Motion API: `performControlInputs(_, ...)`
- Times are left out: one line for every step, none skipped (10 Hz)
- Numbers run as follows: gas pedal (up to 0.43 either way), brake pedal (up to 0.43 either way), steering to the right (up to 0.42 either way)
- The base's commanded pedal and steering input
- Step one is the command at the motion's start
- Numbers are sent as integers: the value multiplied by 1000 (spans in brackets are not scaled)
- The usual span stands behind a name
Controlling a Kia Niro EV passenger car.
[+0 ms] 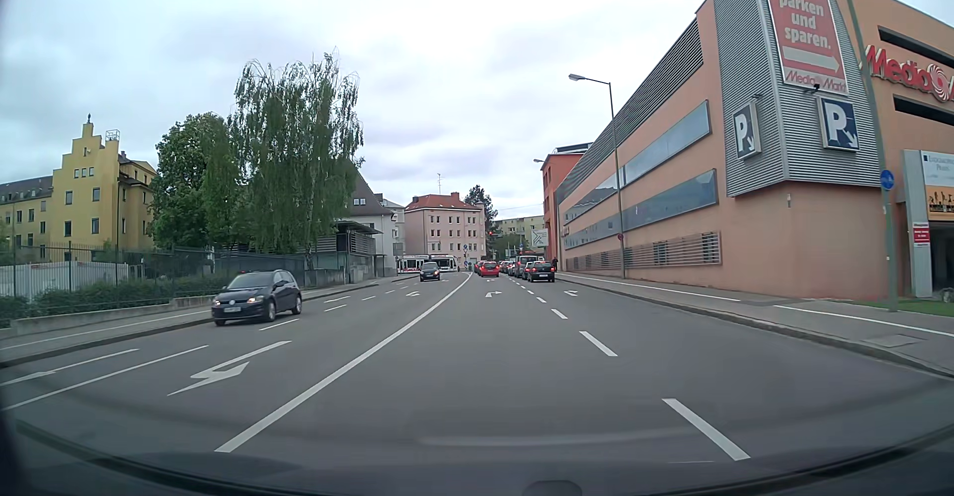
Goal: Follow the waypoints while adhering to traffic rules and regulations
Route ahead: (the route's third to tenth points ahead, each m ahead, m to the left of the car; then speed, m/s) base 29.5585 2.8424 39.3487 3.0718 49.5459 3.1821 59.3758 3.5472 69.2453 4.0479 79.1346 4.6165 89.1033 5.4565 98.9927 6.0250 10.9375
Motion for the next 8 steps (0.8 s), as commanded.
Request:
performControlInputs(0, 0, -10)
performControlInputs(0, 0, -10)
performControlInputs(0, 0, -10)
performControlInputs(0, 0, -10)
performControlInputs(0, 0, -10)
performControlInputs(0, 0, -11)
performControlInputs(0, 0, -10)
performControlInputs(0, 0, -10)
